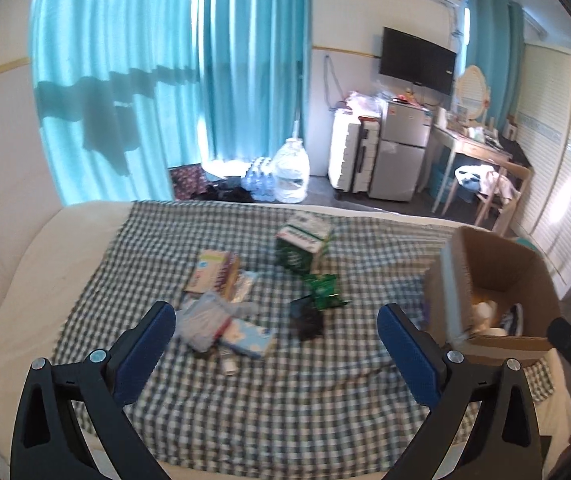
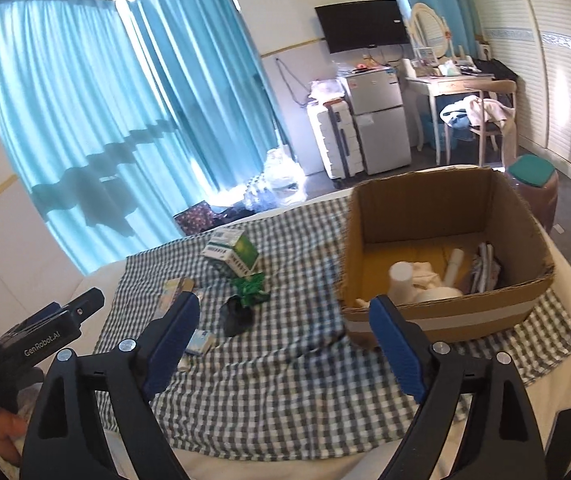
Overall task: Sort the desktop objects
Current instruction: 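Reach the left tool to the clear swab box while the right tool reaches the black pouch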
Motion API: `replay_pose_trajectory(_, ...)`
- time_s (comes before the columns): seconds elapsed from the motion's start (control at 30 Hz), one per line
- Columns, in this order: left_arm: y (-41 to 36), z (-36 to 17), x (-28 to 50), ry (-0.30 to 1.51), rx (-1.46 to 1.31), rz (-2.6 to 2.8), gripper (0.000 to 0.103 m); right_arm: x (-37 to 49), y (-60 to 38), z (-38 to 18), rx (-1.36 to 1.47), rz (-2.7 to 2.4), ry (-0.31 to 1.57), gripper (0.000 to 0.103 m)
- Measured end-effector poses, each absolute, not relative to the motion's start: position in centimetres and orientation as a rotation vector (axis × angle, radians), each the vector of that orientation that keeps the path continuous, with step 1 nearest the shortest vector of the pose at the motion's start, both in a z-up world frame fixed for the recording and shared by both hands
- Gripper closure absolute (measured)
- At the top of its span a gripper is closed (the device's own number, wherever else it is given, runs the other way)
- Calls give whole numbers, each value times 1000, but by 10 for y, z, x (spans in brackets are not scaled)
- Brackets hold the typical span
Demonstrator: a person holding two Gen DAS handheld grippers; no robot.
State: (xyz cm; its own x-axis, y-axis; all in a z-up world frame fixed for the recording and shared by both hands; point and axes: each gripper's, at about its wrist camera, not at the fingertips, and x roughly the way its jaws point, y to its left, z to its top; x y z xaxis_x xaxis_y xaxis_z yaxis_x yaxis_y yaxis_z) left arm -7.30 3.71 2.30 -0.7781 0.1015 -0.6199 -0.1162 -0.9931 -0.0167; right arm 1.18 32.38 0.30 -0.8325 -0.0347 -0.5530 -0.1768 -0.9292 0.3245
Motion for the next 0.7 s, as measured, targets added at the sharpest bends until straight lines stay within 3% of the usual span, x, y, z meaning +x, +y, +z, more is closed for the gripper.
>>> replay_pose_trajectory(0.17, -12, -7, -78, 79, -1037, 2937, 0, -2, 292, -17, -934, 2920, 562, 14)
replay_pose_trajectory(0.33, -48, -47, -95, -20, -1180, 2934, 0, -17, 268, -41, -1016, 2932, 479, 14)
replay_pose_trajectory(0.7, -59, -117, -139, -42, -1340, 2836, 0, -70, 243, -95, -1213, 2914, 402, 14)
